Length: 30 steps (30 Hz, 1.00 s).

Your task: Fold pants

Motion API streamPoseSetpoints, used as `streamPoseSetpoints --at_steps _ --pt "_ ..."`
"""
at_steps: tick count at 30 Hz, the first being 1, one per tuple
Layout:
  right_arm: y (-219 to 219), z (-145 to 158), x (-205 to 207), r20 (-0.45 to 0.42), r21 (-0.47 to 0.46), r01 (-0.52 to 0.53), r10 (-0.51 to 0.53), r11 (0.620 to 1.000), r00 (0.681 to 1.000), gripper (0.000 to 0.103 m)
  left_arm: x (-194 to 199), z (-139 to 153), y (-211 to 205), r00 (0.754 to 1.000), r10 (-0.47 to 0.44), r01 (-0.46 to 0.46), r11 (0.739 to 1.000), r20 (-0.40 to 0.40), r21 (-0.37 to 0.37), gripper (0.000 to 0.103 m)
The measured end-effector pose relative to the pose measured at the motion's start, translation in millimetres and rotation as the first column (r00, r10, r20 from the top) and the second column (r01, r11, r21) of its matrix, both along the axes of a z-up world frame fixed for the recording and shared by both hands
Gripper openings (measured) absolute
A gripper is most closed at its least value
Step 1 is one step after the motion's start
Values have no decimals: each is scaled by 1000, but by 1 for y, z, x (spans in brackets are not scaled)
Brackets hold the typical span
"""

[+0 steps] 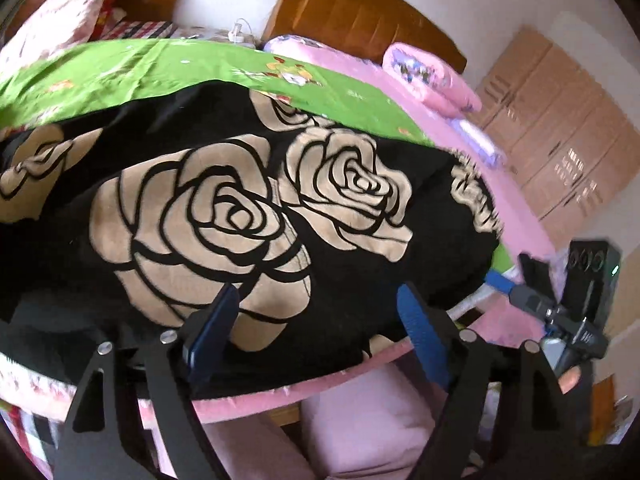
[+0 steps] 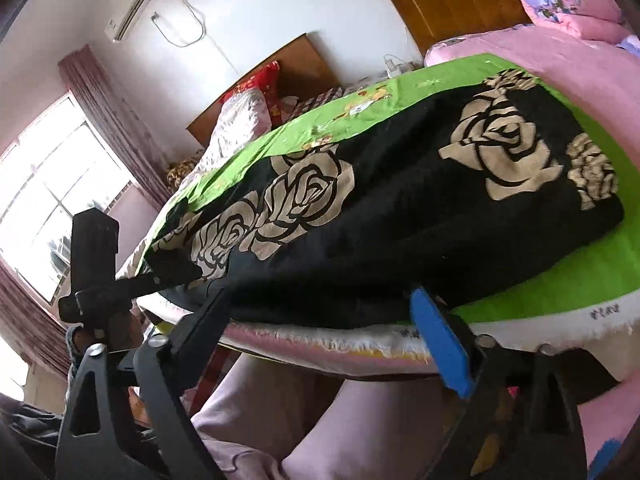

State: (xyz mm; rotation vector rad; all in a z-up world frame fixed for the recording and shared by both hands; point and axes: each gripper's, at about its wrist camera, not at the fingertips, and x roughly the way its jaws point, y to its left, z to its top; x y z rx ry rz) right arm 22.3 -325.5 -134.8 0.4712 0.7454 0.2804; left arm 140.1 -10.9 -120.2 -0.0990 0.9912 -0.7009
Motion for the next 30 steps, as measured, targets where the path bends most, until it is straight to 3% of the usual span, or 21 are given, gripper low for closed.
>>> streamPoseSetpoints --at_steps 3,6,8,10,15,17,21,22,24,25,26,30 --pt "7 -9 19 -26 -24 -5 4 1000 1000 72 1 -3 -12 1000 -20 19 999 15 39 81" --pt "14 -16 30 -77 -50 21 -24 999 997 54 5 -8 -19 999 -22 19 995 30 102 81" --pt "16 -17 32 -81 -82 37 -44 996 996 7 9 -12 -20 999 -28 24 994 31 108 81" --pt "14 -11 27 -40 -64 52 -55 997 998 6 12 -11 -18 999 -26 24 994 21 106 81" --pt "9 19 4 28 -1 71 -71 997 997 6 18 -2 -7 1000 8 -10 996 21 92 81" --pt "7 14 2 -4 -3 78 -79 997 997 6 20 -2 -7 1000 6 -8 995 19 102 81" --pt "-3 -21 8 -142 -39 114 -119 993 983 10 20 -10 -12 1000 2 -6 977 21 212 83" --pt "-6 -21 4 -127 -20 117 -118 993 985 11 18 -10 -14 1000 -3 -3 969 24 248 83" --pt "-9 -15 -4 -115 -12 108 -109 994 987 31 15 -7 -13 998 20 -34 952 51 304 83" --pt "-11 -8 -9 -89 -27 116 -118 993 989 62 13 -3 -11 996 39 -61 948 76 311 83" --pt "-13 -3 -14 -63 -40 124 -127 991 990 77 10 6 -8 992 56 -86 952 110 293 83" --pt "-22 20 -22 58 -124 162 -155 979 986 74 -1 26 -13 990 22 -48 982 140 182 87"
